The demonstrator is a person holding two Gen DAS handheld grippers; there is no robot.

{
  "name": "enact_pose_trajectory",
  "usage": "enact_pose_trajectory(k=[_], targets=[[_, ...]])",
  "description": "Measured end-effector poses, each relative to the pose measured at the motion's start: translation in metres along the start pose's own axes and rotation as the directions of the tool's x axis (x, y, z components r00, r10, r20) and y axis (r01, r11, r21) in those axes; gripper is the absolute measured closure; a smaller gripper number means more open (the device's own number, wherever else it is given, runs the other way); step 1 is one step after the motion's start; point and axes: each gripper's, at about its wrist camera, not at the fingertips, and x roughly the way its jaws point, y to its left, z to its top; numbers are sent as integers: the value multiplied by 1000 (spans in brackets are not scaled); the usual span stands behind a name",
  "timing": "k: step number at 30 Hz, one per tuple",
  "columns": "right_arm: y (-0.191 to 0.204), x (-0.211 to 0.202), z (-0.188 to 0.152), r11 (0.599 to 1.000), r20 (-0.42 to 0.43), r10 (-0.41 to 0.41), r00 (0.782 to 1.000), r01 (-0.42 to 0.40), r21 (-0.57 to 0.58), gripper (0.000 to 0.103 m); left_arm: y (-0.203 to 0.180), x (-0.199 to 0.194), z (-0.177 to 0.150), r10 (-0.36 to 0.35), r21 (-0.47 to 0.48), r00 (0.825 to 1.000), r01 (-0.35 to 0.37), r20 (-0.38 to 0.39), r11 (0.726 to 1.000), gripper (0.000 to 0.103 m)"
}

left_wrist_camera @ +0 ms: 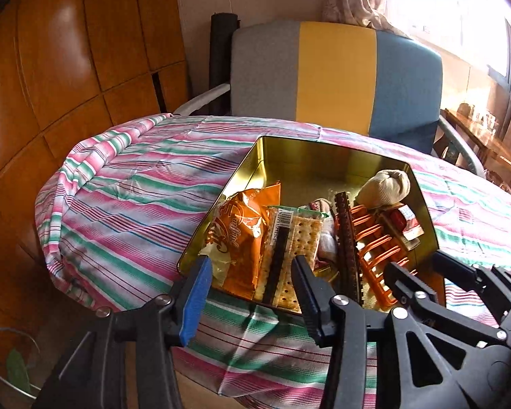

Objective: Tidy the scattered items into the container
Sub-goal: 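Open both tools to release the strip and crackers into the tray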

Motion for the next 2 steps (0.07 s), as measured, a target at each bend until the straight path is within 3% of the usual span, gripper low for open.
enact_pose_trajectory(k=[2], targets=[[1,0,0,1000,0,-6,1000,6,-2,49,-1,0,1,3,6,1000,-3,1,1000,54]])
